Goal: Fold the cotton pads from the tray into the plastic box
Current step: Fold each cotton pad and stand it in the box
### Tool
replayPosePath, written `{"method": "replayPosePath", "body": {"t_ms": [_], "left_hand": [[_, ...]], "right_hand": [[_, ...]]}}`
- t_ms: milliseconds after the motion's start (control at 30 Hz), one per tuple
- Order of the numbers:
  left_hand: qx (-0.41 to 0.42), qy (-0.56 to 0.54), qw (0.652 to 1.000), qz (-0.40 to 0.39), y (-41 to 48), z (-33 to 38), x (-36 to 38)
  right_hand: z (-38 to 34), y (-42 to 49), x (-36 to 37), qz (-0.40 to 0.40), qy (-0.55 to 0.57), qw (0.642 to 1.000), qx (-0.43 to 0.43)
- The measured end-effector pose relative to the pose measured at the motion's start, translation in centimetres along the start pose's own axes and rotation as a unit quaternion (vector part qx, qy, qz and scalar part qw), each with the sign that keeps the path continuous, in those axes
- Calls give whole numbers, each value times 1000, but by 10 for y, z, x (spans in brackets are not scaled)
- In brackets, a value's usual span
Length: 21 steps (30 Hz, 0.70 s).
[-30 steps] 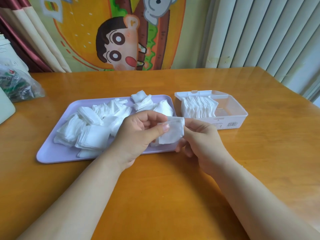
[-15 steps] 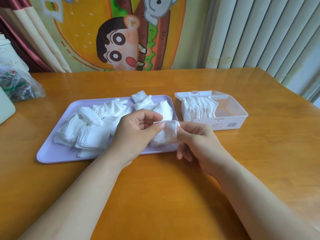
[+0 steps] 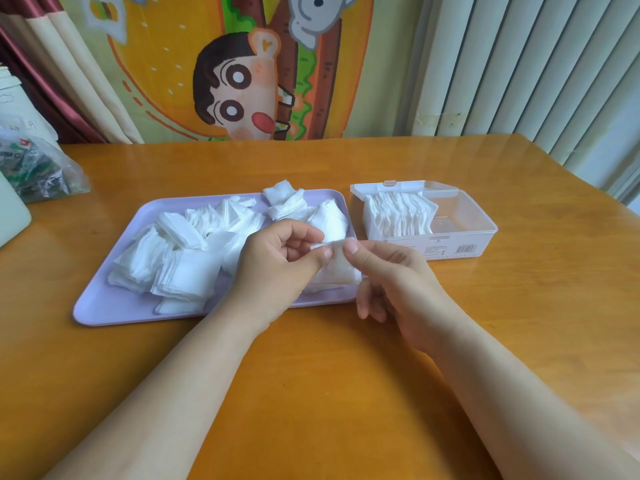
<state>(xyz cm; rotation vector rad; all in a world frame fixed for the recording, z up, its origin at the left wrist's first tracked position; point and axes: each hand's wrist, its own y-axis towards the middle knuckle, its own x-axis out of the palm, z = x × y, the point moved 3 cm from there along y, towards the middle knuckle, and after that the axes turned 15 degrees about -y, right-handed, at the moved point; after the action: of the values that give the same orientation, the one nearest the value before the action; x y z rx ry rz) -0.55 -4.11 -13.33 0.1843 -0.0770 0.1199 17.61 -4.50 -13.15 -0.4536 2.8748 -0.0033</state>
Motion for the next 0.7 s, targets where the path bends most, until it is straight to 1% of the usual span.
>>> {"method": "replayPosePath", "body": {"t_ms": [67, 133, 233, 300, 367, 467, 700], "left_hand": [[6, 19, 1000, 4, 1, 0, -1], [15, 50, 999, 5, 4, -2, -5], [26, 166, 986, 7, 10, -9, -19], [2, 231, 973, -22, 10, -15, -22], [-7, 275, 960, -56, 8, -19, -19], [-3, 299, 951, -79, 8, -18, -15], [-10, 312, 945, -98, 6, -15, -13]], "right_hand": [[3, 1, 1, 17, -17, 1000, -6], [10, 3, -1, 63, -9, 998, 9], [18, 6, -6, 121, 15, 992, 36], [18, 7, -8, 149, 15, 988, 38], [16, 5, -10, 183, -16, 982, 34], [14, 3, -13, 220, -40, 974, 28], [15, 4, -13, 228, -44, 972, 41]]}}
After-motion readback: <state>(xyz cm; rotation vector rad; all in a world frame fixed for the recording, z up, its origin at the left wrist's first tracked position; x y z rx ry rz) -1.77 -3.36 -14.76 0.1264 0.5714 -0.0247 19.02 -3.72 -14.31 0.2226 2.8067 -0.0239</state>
